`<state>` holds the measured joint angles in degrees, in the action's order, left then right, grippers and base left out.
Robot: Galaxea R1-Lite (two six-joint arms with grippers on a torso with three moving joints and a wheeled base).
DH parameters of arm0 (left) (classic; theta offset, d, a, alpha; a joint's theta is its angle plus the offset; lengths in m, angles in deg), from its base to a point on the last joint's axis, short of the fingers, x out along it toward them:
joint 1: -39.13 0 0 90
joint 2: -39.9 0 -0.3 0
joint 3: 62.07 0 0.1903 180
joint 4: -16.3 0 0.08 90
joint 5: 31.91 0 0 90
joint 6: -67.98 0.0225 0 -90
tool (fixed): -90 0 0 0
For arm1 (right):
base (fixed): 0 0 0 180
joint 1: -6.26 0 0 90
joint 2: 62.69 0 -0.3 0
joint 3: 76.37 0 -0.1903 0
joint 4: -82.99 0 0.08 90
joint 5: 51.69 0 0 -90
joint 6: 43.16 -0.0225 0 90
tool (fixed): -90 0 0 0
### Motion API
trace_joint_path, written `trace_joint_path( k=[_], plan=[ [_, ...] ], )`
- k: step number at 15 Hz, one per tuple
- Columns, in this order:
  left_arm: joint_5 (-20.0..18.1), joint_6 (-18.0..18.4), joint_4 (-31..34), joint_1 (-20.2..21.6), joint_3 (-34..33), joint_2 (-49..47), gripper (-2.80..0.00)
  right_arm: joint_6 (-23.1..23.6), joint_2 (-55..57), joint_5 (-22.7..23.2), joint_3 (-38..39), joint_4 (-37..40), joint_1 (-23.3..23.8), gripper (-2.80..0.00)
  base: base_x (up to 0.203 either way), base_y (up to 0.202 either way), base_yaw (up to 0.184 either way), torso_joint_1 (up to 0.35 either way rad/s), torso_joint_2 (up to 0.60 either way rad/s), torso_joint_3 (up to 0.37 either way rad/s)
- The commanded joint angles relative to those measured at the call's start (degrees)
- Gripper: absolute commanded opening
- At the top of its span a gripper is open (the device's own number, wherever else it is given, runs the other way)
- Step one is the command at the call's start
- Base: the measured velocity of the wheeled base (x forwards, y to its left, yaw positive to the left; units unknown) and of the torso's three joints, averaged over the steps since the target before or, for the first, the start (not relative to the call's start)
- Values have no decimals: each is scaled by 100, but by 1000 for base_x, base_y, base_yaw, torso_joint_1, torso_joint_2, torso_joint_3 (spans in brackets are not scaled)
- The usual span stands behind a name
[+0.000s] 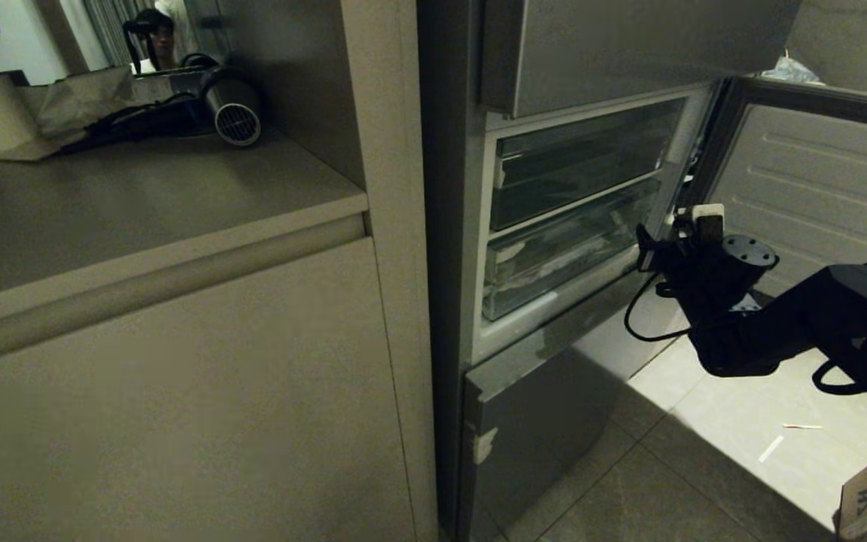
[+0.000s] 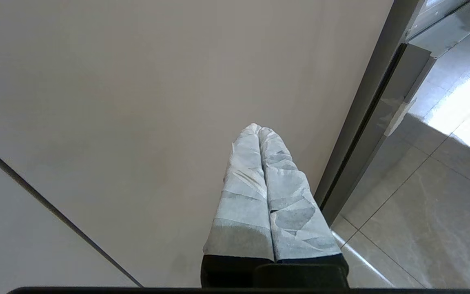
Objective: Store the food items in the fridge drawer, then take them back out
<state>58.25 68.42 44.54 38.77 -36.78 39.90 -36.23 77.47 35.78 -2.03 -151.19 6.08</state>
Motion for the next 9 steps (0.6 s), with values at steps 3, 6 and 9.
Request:
trace_joint_path(
  k=[3, 6, 9],
  plan=[
    [2, 0, 4, 0, 1, -9, -280, -8, 73, 75, -103, -103, -314, 0, 0, 0, 0, 0, 0, 0],
    [2, 0, 4, 0, 1, -9, -280, -8, 82, 183, -111, -102, -553, 0, 0, 0, 0, 0, 0, 0],
    [2, 0, 4, 0, 1, -9, -280, -85, 82, 334, -104, -109, -562, 0, 0, 0, 0, 0, 0, 0]
  ],
)
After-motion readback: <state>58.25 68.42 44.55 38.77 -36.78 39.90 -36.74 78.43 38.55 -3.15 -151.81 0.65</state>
